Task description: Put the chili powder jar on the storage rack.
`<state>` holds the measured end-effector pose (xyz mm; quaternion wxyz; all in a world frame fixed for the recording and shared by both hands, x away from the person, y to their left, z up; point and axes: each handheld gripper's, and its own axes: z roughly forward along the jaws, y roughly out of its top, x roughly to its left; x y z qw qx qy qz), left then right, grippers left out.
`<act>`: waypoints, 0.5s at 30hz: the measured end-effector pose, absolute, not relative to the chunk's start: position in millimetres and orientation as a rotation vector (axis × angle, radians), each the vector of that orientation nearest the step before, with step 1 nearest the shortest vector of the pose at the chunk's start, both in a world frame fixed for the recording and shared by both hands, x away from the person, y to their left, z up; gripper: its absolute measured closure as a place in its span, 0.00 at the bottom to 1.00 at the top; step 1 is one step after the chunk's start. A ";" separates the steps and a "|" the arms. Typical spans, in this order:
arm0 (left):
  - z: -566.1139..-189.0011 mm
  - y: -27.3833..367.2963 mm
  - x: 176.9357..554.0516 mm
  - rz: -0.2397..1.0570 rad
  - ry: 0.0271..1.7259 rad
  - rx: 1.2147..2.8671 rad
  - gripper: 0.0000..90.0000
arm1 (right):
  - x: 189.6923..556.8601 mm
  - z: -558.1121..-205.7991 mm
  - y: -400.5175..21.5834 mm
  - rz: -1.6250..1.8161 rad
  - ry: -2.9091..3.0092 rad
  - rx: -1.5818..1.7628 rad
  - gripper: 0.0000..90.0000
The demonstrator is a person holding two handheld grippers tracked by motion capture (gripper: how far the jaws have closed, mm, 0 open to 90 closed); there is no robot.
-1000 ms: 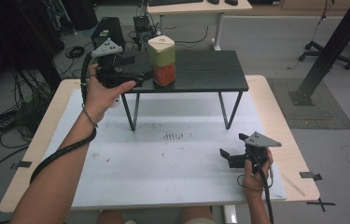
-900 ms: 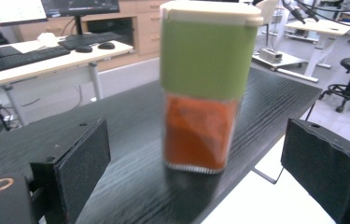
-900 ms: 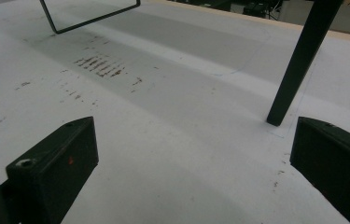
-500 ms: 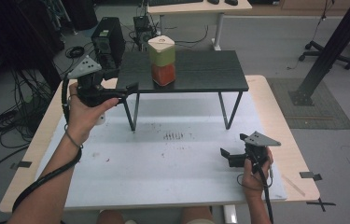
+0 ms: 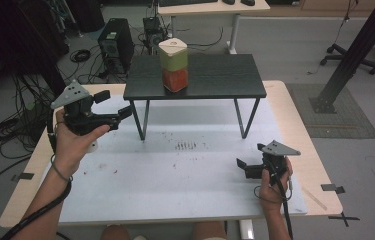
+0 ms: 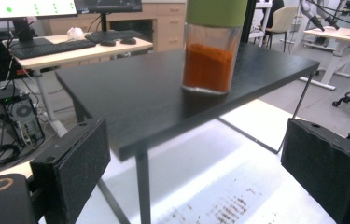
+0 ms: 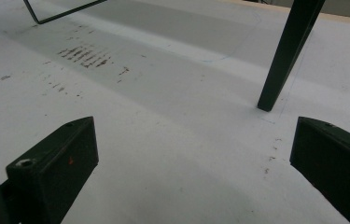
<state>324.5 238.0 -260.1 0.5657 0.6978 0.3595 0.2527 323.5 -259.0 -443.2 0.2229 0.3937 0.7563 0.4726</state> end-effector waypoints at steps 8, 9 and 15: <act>-272.3 245.2 313.6 0.602 0.860 1.634 0.09 | 322.9 -443.2 -261.5 1.309 2.066 1.110 0.01; -274.0 245.8 312.1 0.606 0.861 1.636 0.09 | 322.7 -443.2 -261.4 1.309 2.064 1.111 0.01; -282.2 251.7 305.5 0.607 0.879 1.634 0.09 | 322.8 -442.9 -259.8 1.291 2.077 1.101 0.01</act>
